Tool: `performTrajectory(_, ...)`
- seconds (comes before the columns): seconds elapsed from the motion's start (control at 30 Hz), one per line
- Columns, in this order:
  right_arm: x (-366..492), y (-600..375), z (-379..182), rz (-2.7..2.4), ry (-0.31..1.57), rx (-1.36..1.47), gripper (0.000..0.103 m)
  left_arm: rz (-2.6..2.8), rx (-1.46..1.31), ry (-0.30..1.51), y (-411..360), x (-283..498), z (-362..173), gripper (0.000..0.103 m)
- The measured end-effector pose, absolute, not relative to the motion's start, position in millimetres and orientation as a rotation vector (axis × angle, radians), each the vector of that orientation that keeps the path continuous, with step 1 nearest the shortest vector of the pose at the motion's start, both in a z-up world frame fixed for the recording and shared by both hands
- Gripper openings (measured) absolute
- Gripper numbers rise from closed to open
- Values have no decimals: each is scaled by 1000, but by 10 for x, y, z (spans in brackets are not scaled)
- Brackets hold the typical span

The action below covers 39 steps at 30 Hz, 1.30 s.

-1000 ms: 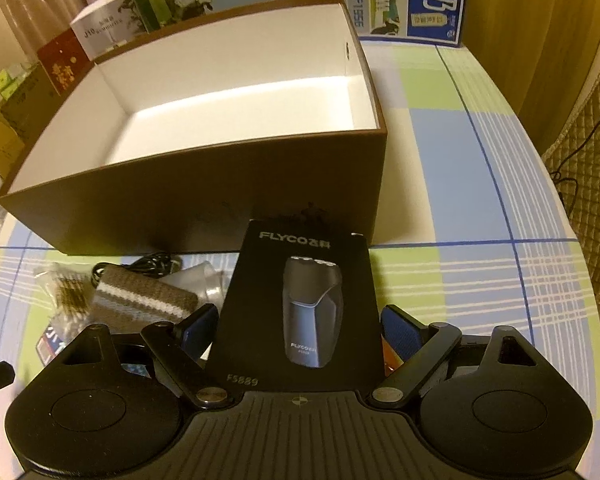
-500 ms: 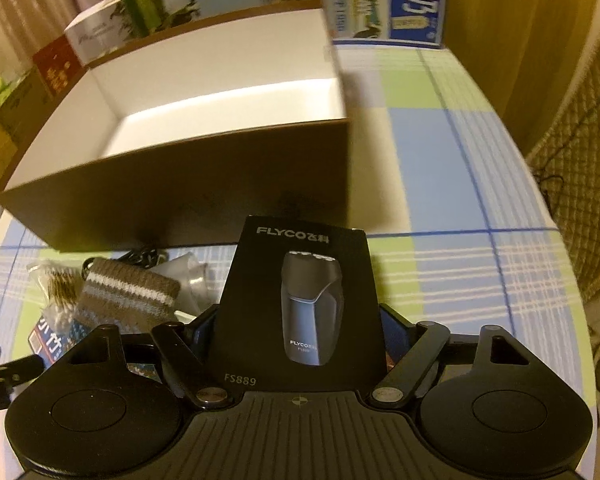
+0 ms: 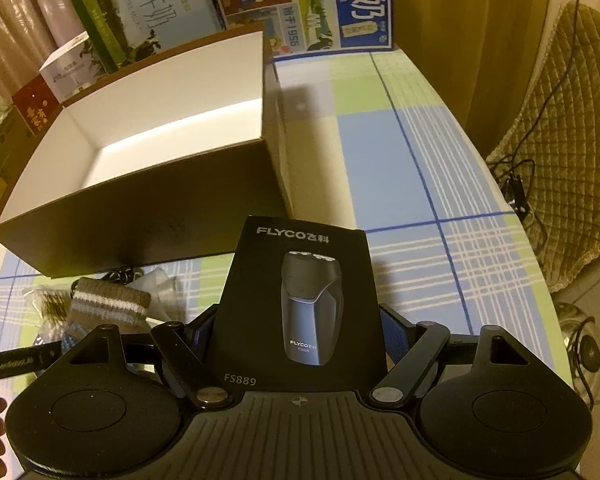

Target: Organize objects

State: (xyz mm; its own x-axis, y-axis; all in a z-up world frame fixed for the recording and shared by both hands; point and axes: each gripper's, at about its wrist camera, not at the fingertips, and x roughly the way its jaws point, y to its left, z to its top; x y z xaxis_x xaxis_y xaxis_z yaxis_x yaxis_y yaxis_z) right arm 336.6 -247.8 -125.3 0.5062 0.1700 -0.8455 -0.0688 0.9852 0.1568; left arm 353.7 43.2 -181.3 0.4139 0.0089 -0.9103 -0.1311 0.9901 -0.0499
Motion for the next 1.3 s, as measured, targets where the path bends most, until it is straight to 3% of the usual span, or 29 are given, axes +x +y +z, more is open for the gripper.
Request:
performTrajectory(0.27, 3326, -2540, -1275, 143, 1042, 118, 77, 92, -98, 1137, 612, 3370, -1830, 88)
performTrajectory(0.4, 3291, -2587, -1282, 143, 1047, 128, 77, 87, -72, 1123, 820, 3227, -1789, 74)
performTrajectory(0.73, 3236, -2622, -1291, 139, 1051, 122, 77, 14, 58, 1070, 799, 3277, -1703, 71)
performTrajectory(0.8, 3218, -2626, -1272, 142, 1047, 120, 77, 2, 80, 1092, 768, 3320, -1757, 57)
performTrajectory(0.83, 3203, -2631, -1263, 145, 1043, 120, 77, -4, 80, 1103, 765, 3331, -1784, 55)
performTrajectory(1.3, 3066, -2654, -1029, 202, 995, 159, 77, 5, 22, 1025, 867, 3182, -1511, 54)
